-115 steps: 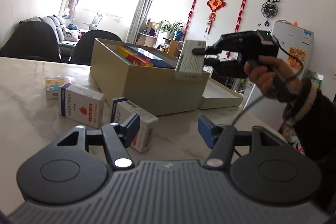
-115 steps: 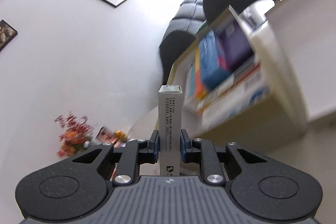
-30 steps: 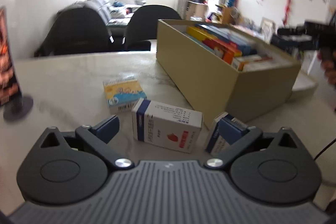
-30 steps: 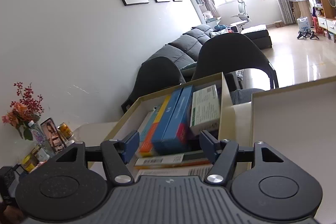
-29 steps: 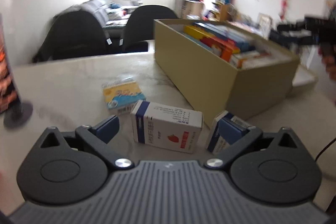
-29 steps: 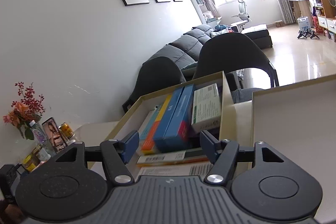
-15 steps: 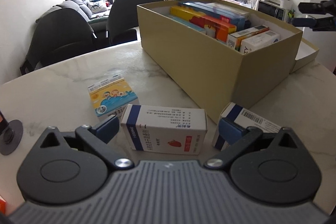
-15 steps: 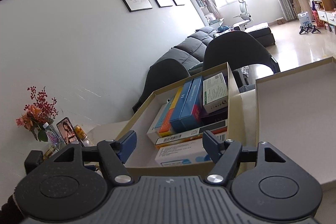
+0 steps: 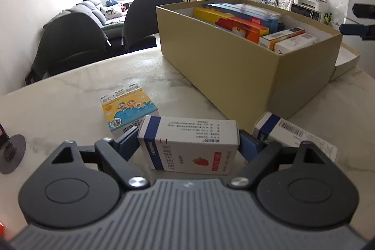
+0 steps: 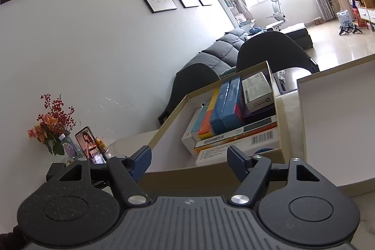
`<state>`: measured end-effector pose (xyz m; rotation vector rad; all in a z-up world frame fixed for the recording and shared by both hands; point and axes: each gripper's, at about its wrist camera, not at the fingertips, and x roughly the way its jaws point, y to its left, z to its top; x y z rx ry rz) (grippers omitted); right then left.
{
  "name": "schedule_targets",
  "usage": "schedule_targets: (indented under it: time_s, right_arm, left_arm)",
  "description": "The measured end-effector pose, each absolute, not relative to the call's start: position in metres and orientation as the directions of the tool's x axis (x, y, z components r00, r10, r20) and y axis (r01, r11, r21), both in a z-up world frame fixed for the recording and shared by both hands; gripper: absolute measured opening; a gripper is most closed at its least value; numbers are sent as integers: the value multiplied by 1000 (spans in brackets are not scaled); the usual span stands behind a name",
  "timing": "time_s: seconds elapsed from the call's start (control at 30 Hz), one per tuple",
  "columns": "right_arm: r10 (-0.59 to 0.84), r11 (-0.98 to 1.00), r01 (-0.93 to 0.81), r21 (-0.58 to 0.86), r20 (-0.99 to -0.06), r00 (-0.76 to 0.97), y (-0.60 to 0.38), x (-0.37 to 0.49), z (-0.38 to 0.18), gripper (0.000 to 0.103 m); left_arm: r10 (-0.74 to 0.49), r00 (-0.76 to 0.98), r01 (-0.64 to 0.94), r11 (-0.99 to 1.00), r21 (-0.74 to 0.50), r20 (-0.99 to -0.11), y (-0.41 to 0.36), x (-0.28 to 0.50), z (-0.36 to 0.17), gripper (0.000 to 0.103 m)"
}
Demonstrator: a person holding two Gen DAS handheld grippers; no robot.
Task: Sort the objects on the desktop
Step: 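Close the left tool on the white strawberry-print box, then lift the strawberry-print box with the left tool toward the right tool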
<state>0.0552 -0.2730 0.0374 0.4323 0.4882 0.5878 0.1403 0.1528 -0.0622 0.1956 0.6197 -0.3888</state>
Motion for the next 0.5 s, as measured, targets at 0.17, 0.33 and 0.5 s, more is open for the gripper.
schedule_targets:
  time_s: [0.17, 0.33, 0.5]
  right_arm:
    - [623, 743, -425, 517, -304, 721, -267, 47, 38, 74]
    - [632, 736, -433, 521, -299, 715, -262, 39, 38, 75]
    - [644, 727, -441, 527, -299, 704, -255, 32, 36, 75]
  left_arm:
    - [-294, 754, 403, 913, 60, -587, 156, 133, -63, 87]
    - [-283, 769, 381, 923, 56, -573, 160, 124, -62, 87]
    - [-272, 795, 353, 934, 48, -543, 164, 110, -58, 87]
